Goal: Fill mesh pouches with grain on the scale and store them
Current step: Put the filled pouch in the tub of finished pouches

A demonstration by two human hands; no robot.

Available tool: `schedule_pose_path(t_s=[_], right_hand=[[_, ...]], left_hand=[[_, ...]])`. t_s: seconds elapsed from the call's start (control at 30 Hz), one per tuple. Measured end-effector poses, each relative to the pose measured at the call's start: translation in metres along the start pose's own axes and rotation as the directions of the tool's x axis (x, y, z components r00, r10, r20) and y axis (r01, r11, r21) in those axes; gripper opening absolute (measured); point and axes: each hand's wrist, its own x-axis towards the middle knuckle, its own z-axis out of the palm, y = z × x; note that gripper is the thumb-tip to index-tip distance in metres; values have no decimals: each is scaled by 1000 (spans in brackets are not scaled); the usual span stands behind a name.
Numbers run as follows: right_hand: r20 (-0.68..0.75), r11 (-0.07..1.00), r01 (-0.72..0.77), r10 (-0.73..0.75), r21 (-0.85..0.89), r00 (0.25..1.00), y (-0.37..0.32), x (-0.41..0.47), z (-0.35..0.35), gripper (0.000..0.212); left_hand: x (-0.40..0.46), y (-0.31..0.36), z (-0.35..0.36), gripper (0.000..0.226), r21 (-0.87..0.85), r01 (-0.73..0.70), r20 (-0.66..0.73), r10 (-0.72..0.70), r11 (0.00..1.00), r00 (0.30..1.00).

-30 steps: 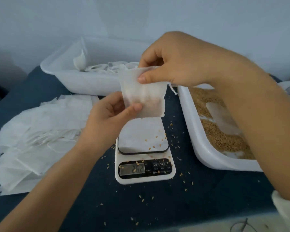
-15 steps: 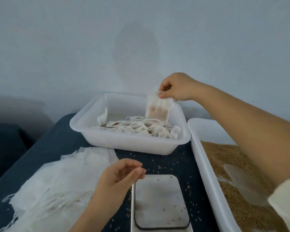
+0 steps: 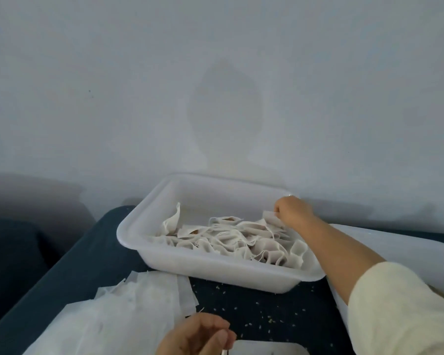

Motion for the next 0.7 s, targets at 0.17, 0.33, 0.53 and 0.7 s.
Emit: schedule_pose_path(t_s=[0.17,0.33,0.53,0.7], right_hand=[[96,998,62,-63,11,993,3,4,9,21],[85,994,103,-105,32,991,4,-11,-17,19],[-41,946,206,-203,248,978,-20,-68,-70,15],[-108,839,403,-392,365,914,-67,-139,-95,7]], left_hand=[[1,-6,1,12,14,42,22,-42,999,999],[-3,2,4,17,181,38,93,-56,983,994],[-20,15,9,20,513,-31,194,-80,858,978],[-45,25,4,26,651,-169,275,-22,740,961]])
